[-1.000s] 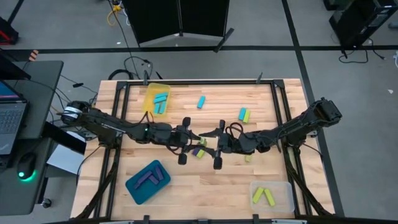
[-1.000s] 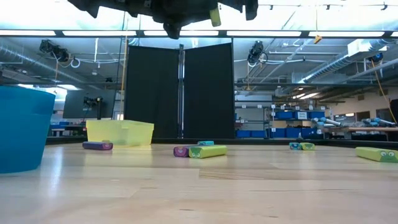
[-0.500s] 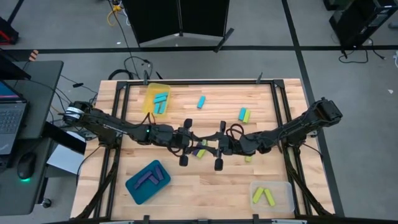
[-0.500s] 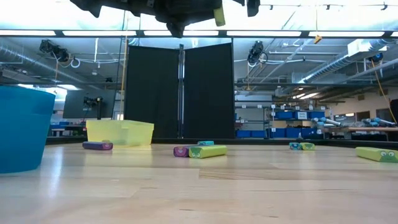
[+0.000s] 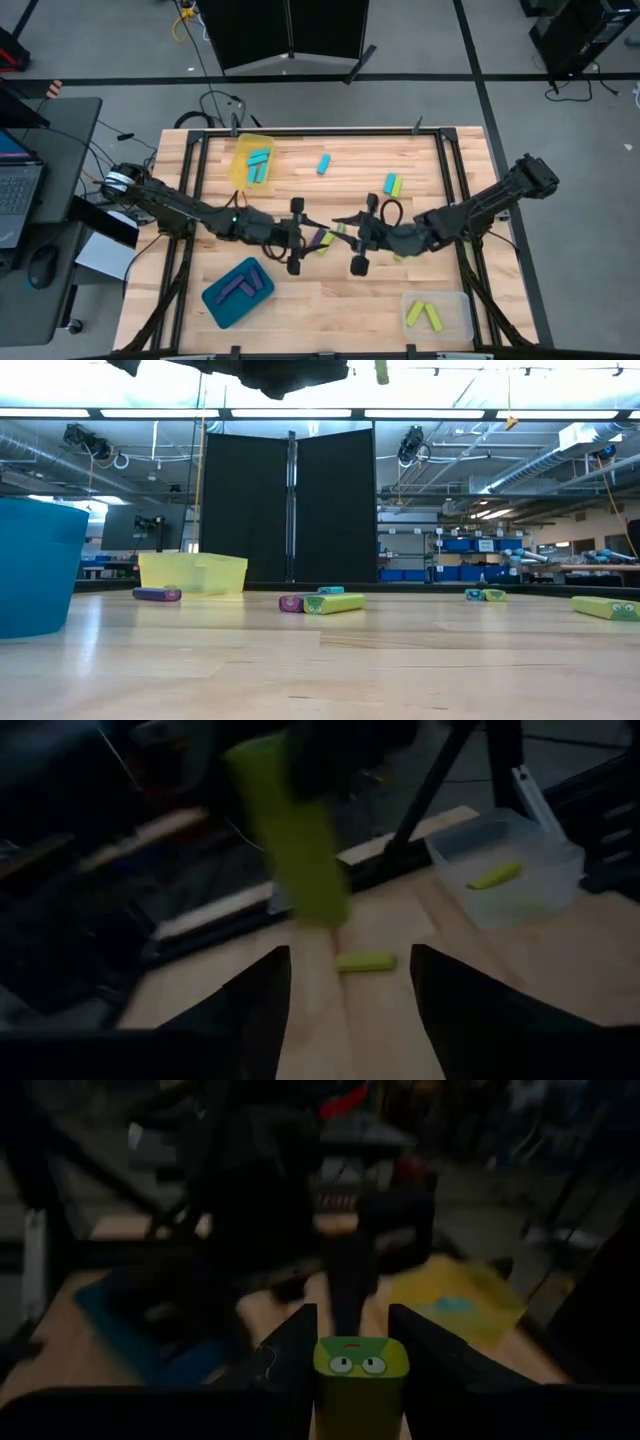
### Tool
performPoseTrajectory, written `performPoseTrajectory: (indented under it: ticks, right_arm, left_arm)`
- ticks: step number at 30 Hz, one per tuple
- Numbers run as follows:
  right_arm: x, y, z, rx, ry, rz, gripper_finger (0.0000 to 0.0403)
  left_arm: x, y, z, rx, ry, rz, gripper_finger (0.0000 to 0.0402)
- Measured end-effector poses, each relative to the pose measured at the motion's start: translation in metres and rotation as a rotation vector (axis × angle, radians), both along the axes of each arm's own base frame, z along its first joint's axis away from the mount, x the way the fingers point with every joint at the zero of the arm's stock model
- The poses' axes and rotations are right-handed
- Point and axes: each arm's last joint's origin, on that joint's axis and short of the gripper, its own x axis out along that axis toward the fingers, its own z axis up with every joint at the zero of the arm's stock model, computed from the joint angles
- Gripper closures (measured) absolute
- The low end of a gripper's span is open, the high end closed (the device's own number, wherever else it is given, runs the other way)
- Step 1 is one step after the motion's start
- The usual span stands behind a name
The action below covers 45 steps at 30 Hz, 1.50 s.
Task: Sort blocks
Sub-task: Put the green block into the transparent bin
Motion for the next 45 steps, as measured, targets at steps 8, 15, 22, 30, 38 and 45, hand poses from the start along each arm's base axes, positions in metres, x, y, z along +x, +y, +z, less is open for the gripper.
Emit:
performPoseTrajectory:
  ticks: [8,15,22,30,38,45]
  right_arm:
    - [-0.025,0.026,0.025,0.195,0.170,-0.021,0.0286]
    - [-0.054,0.042,0.015,0.446,0.352,-0.098,0.0286]
    - [-0.083,0.058,0.001,0.664,0.525,-0.217,0.0286]
    - [-0.093,0.084,-0.024,0.822,0.806,-0.278,0.0286]
    - [-0.092,0.101,-0.048,0.870,0.995,-0.366,0.0286]
    - [-0.092,0.120,-0.076,0.824,1.112,-0.410,0.0286]
  left_arm:
    - [-0.031,-0.010,-0.028,-0.028,-0.159,-0.018,0.0250]
    - [-0.047,-0.020,-0.044,-0.057,-0.172,-0.048,0.0291]
    - [-0.059,-0.030,-0.045,-0.085,-0.227,-0.093,0.0310]
    - [-0.062,-0.038,-0.045,-0.089,-0.226,-0.122,0.0312]
    - [-0.063,-0.038,-0.046,-0.063,-0.219,-0.073,0.0312]
    - [-0.063,-0.039,-0.047,-0.081,-0.211,-0.076,0.0312]
